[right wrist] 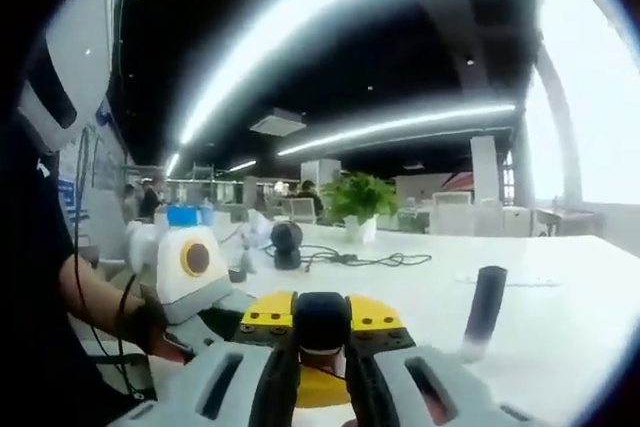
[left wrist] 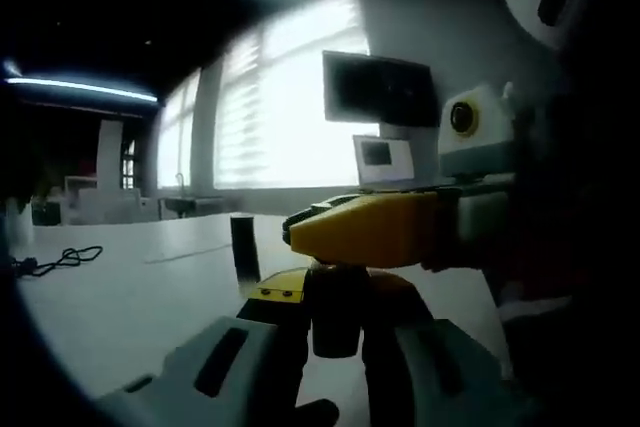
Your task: Pick up cosmetic bottle twist off cap place on table pick up cap screw tight cap place on table
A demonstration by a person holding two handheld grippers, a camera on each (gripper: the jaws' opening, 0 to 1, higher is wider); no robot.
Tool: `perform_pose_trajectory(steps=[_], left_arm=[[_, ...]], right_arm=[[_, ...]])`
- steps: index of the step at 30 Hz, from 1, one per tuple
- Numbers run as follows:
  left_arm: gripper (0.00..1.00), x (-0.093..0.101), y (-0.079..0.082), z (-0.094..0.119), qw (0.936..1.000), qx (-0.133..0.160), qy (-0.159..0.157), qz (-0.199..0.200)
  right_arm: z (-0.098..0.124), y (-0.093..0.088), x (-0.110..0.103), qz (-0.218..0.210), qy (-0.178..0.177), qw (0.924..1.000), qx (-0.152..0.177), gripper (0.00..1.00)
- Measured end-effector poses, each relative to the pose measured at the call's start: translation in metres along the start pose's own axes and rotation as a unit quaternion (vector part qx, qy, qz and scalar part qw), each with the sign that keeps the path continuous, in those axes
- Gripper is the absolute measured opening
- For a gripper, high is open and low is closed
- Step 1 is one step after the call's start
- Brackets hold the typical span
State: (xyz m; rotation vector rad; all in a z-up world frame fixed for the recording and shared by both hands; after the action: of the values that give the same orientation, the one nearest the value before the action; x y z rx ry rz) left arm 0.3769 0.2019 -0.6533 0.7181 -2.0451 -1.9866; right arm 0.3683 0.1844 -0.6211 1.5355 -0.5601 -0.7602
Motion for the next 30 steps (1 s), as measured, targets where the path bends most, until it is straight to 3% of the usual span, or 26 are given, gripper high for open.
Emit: perform_pose_trajectory(steps=[5, 15, 22, 30], left_arm=[[0.1, 0.006, 0.001, 0.004, 0.9998, -0.002, -0.02, 0.002], [0.1, 0.018, 0.008, 0.008, 0.9983, 0.007, -0.057, 0.001], [0.1, 0.03, 0.012, 0.015, 0.9941, 0.006, -0.108, 0.001], [0.1, 0.042, 0.017, 0.019, 0.9885, 0.011, -0.15, 0.013]], right_arm=[[0.004, -0.001, -0.005, -0.008, 0.037, 0.9993, -0.006, 0.11], [0.013, 0.003, -0.016, 0.017, 0.125, 0.9917, -0.026, 0.11], [0.022, 0.002, -0.024, 0.002, 0.203, 0.9789, -0.023, 0.11], [0.03, 0.003, -0.035, -0.002, 0.292, 0.9558, -0.036, 0.11]])
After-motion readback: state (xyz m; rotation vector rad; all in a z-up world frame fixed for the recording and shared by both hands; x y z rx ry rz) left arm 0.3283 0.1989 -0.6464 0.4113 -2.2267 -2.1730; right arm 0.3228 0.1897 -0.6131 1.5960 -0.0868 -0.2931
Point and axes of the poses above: the point that each gripper's makers call its tool centre point, and the gripper's own axes: z roughly backward along the fingers, x roughly to its right, y roughly out of its top, the point moved 3 cm from there along z, roughly backward along the fingers, and after that the axes turned 8 degrees about -z, right-handed, at the moved point
